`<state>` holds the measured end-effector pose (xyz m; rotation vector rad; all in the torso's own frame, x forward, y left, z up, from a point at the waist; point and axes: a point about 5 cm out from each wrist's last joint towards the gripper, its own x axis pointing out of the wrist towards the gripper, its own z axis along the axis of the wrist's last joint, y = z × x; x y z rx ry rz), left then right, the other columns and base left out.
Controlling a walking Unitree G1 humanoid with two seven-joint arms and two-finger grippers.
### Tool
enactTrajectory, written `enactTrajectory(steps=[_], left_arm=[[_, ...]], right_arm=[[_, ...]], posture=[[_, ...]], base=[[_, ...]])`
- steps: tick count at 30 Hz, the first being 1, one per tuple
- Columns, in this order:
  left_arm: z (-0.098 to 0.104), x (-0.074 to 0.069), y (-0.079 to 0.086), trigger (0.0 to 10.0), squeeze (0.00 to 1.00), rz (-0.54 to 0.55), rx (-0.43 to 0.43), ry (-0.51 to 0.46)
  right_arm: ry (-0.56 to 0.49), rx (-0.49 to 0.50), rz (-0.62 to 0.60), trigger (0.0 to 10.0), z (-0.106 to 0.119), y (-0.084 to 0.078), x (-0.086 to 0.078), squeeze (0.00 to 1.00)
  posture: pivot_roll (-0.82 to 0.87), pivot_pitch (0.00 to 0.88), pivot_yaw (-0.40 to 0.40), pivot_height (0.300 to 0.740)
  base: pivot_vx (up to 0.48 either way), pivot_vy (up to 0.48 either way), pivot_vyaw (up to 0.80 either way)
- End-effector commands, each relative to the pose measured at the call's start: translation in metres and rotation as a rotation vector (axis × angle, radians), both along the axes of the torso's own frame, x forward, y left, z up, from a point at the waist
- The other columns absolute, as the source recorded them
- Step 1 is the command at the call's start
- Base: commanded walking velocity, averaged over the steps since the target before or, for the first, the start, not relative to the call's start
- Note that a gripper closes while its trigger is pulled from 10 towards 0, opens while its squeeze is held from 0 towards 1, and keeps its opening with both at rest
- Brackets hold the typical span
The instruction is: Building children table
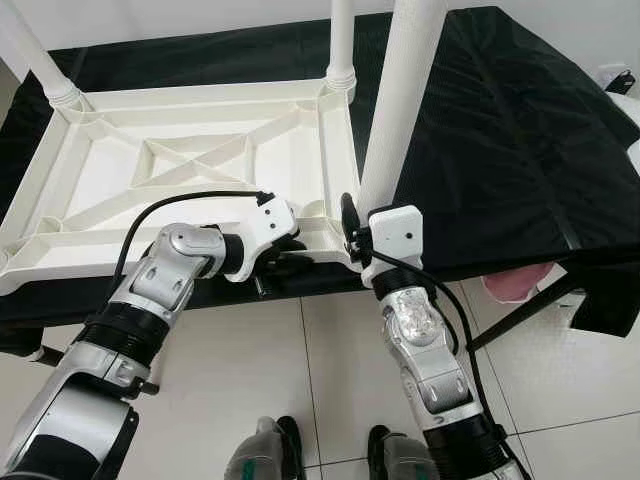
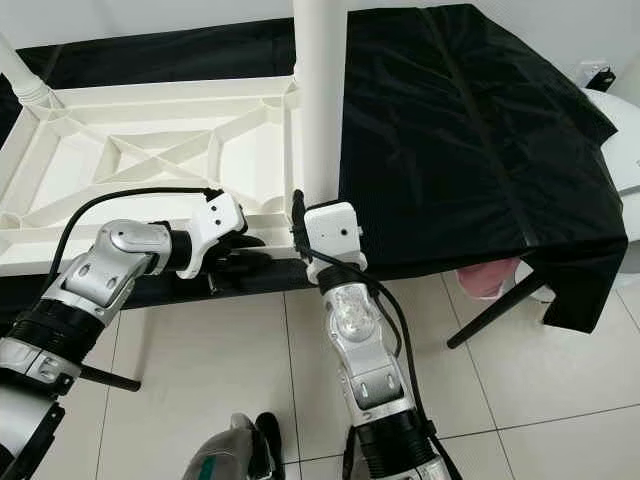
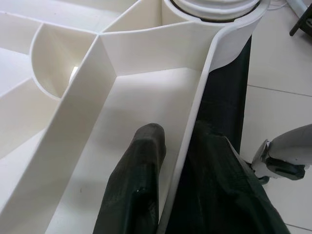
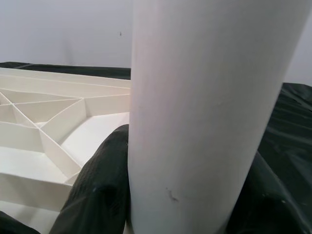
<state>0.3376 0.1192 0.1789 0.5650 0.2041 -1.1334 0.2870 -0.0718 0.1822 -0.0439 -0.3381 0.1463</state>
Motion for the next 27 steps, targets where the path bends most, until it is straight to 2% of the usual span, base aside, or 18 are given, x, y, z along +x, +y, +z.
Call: enactTrajectory(steps=[1, 8, 16, 24, 27], left_arm=[[0.029, 0.004, 0.006, 10.0, 0.00, -0.034, -0.029, -0.098], [0.029, 0.004, 0.005, 10.0, 0.00, -0.035, -0.031, -0.100], [0.029, 0.004, 0.005, 10.0, 0.00, -0.034, -0.033, -0.102], [0.029, 0.004, 0.005, 10.0, 0.00, -0.032, -0.035, -0.102], [0.029, 0.005, 0.005, 10.0, 0.00, -0.030, -0.037, -0.102]], right_arm=[[0.283, -0.018, -0.169, 10.0, -0.055, -0.036, 0.003, 0.00], [0.319, -0.032, -0.147, 10.0, -0.063, -0.034, 0.001, 0.00], [0.329, -0.062, -0.049, 10.0, -0.068, -0.022, -0.004, 0.00], [0.332, -0.074, -0.042, 10.0, -0.069, -0.024, -0.005, 0.00], [0.322, -0.086, -0.058, 10.0, -0.067, -0.031, -0.002, 0.00]], posture=[[-0.13, 0.191, 0.087, 0.740], [-0.13, 0.189, 0.086, 0.740], [-0.13, 0.185, 0.085, 0.740], [-0.13, 0.191, 0.083, 0.740], [-0.13, 0.193, 0.084, 0.740]], base=[[0.000, 0.000, 0.00], [0.000, 0.000, 0.00], [0.000, 0.000, 0.00], [0.000, 0.000, 0.00], [0.000, 0.000, 0.00]])
